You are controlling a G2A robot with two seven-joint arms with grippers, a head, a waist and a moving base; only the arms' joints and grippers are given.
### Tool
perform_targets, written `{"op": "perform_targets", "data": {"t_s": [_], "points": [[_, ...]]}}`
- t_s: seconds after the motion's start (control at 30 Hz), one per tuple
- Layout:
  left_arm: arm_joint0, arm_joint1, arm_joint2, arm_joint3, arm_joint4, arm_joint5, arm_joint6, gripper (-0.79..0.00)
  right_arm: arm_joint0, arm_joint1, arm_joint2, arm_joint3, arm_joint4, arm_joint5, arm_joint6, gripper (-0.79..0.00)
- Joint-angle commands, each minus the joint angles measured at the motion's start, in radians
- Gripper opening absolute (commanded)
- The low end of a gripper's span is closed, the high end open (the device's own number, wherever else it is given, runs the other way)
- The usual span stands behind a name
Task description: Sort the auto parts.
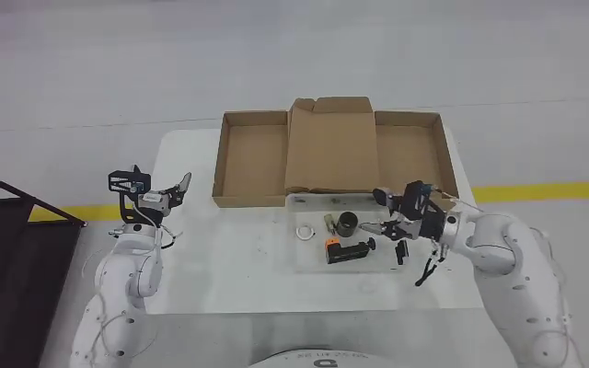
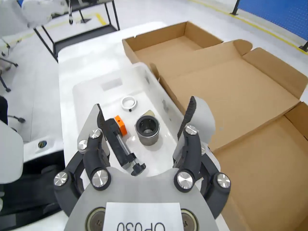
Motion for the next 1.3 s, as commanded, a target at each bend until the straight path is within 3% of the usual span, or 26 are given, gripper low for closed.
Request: {"op": "perform_targets", "data": {"t_s": [0.0,0.27,0.33,0.4,0.5,0.7,1.03,1.1,1.13,1.17,1.27], "points": [[0.0,0.0,0.0,0.0,0.0,0.0,0.0,0.0,0.002,0.002,-0.017,-0.014,-0.02,0.015,0.038,-0.422],[0.0,0.0,0.0,0.0,0.0,0.0,0.0,0.0,0.021,0.009,-0.096,-0.032,-0.141,0.075,0.105,-0.397],[0.0,0.0,0.0,0.0,0.0,0.0,0.0,0.0,0.028,0.008,-0.121,-0.031,-0.182,0.11,0.113,-0.194],[0.0,0.0,0.0,0.0,0.0,0.0,0.0,0.0,0.037,0.008,-0.148,-0.027,-0.22,0.127,0.119,-0.077],[0.0,0.0,0.0,0.0,0.0,0.0,0.0,0.0,0.054,0.006,-0.182,-0.014,-0.27,0.178,0.11,-0.12],[0.0,0.0,0.0,0.0,0.0,0.0,0.0,0.0,0.09,0.001,-0.241,0.017,-0.331,0.247,0.087,-0.123],[0.0,0.0,0.0,0.0,0.0,0.0,0.0,0.0,0.138,-0.001,-0.305,0.053,-0.364,0.288,0.113,-0.157],[0.0,0.0,0.0,0.0,0.0,0.0,0.0,0.0,0.145,-0.001,-0.314,0.059,-0.368,0.297,0.116,-0.2],[0.0,0.0,0.0,0.0,0.0,0.0,0.0,0.0,0.148,-0.001,-0.318,0.064,-0.372,0.303,0.119,-0.32],[0.0,0.0,0.0,0.0,0.0,0.0,0.0,0.0,0.151,-0.001,-0.322,0.067,-0.375,0.31,0.122,-0.382],[0.0,0.0,0.0,0.0,0.0,0.0,0.0,0.0,0.161,-0.002,-0.339,0.076,-0.386,0.321,0.129,-0.425]]}}
